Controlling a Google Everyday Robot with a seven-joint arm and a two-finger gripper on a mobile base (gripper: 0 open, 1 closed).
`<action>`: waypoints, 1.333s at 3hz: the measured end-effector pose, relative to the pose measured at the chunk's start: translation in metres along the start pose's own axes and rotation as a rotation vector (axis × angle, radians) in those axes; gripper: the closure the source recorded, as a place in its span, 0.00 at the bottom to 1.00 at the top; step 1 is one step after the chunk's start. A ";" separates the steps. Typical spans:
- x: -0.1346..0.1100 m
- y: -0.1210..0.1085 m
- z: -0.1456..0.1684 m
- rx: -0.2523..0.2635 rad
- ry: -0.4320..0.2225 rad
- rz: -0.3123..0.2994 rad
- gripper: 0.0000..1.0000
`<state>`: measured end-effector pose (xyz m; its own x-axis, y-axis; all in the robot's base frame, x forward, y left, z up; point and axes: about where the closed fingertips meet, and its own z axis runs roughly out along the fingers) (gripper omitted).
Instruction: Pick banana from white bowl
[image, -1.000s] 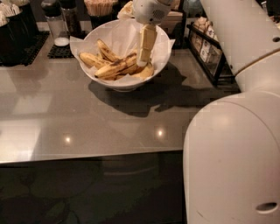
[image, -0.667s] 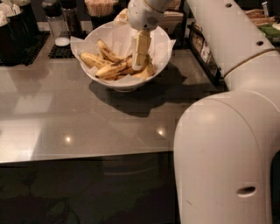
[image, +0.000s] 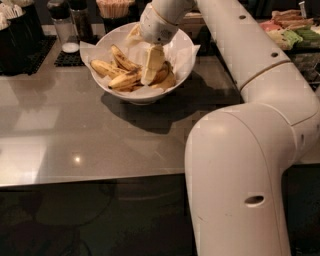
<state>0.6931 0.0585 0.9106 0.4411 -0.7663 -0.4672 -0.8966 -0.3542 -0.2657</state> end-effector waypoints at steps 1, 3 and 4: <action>-0.001 -0.006 0.004 0.014 -0.005 0.000 0.42; -0.001 -0.006 0.004 0.014 -0.005 0.000 0.88; -0.001 -0.006 0.004 0.014 -0.005 0.000 1.00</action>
Offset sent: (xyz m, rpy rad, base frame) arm 0.0043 0.0046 -0.0015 0.0097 -0.0089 -0.0048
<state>0.6979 0.0636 0.9088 0.4417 -0.7636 -0.4711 -0.8958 -0.3467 -0.2781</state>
